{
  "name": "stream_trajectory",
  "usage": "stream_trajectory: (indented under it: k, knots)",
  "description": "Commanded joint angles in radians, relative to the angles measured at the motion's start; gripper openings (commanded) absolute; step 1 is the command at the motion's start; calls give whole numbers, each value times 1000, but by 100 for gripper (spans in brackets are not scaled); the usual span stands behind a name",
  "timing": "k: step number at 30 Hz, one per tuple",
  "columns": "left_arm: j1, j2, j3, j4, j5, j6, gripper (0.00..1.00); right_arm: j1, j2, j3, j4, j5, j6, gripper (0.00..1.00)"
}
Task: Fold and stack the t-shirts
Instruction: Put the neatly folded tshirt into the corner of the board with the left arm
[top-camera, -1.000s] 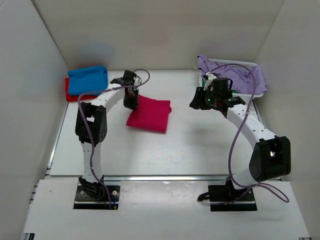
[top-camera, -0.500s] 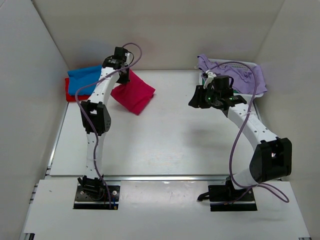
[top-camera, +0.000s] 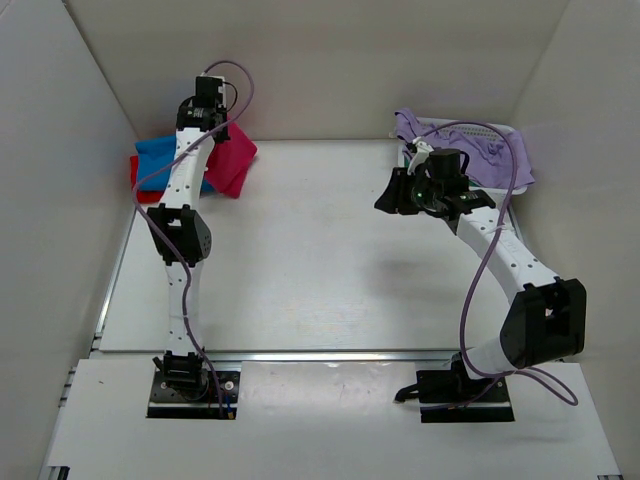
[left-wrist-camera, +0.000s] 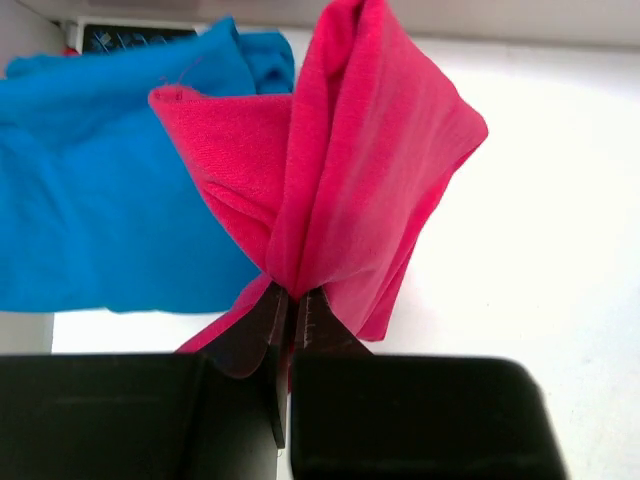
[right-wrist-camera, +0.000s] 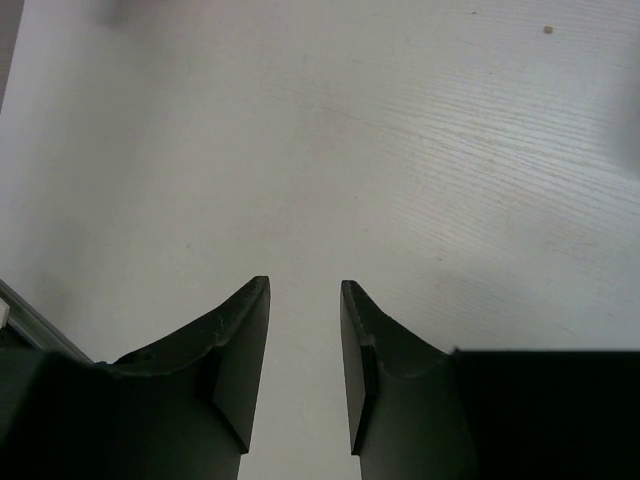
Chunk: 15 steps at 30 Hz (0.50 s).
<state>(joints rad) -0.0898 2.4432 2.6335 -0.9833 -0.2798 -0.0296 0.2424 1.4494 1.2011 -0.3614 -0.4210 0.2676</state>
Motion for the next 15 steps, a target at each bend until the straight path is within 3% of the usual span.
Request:
stream_trajectory:
  k: [1,15]
  knots:
    - [33,-55,63,77,-32,4,0,11,-4,41,32,-24,24,32]
    - [254,-9,111,133,47,-56,0,54,57,132,-20,17,27,31]
